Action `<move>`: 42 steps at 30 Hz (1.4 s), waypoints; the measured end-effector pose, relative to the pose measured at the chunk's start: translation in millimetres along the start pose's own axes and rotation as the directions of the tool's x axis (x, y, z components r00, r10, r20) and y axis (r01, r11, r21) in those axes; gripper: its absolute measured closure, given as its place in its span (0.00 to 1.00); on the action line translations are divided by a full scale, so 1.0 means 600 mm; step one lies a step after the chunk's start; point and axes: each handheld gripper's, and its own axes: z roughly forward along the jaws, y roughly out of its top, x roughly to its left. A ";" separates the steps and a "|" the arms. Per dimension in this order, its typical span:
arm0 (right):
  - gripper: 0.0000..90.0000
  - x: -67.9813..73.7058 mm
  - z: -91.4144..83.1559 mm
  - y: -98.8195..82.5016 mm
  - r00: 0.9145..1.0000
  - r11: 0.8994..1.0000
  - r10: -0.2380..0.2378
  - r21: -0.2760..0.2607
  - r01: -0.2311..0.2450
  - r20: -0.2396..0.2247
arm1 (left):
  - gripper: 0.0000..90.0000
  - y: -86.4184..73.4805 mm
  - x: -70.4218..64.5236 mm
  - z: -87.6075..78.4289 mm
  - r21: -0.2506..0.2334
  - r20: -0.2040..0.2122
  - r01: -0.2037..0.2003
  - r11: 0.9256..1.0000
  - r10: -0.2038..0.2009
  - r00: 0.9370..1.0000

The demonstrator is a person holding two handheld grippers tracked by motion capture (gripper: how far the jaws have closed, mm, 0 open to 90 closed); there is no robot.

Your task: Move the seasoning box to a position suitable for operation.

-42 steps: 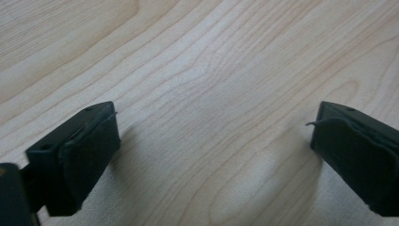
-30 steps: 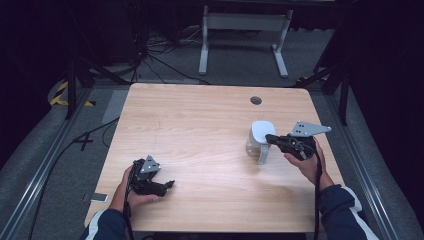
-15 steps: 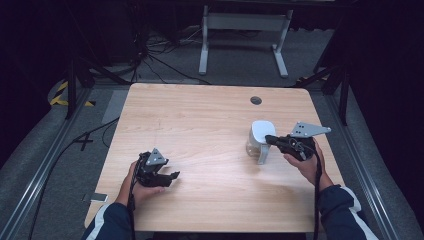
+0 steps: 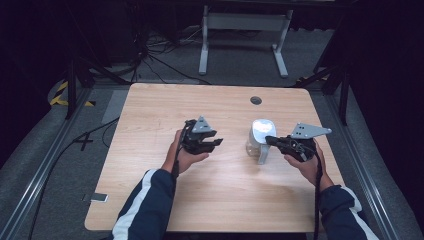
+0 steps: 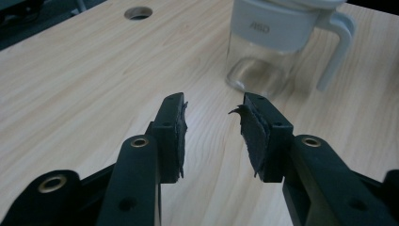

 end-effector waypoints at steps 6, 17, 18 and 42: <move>1.00 0.000 -0.001 -0.001 1.000 1.000 0.002 0.000 -0.002 -0.006 | 0.71 0.048 0.002 0.055 -0.008 0.002 0.000 1.000 0.000 1.000; 1.00 0.000 -0.001 -0.002 1.000 1.000 -0.007 -0.003 0.007 -0.007 | 0.91 0.086 -0.002 0.106 -0.010 0.026 0.001 1.000 -0.001 1.000; 1.00 0.000 -0.002 -0.002 1.000 1.000 -0.007 -0.003 0.007 -0.008 | 0.91 0.088 -0.004 0.108 -0.014 0.026 -0.008 1.000 0.008 1.000; 1.00 0.004 -0.004 -0.003 1.000 1.000 -0.009 0.000 0.009 -0.001 | 0.99 0.100 -0.020 0.135 0.059 0.010 -0.127 0.990 0.127 0.992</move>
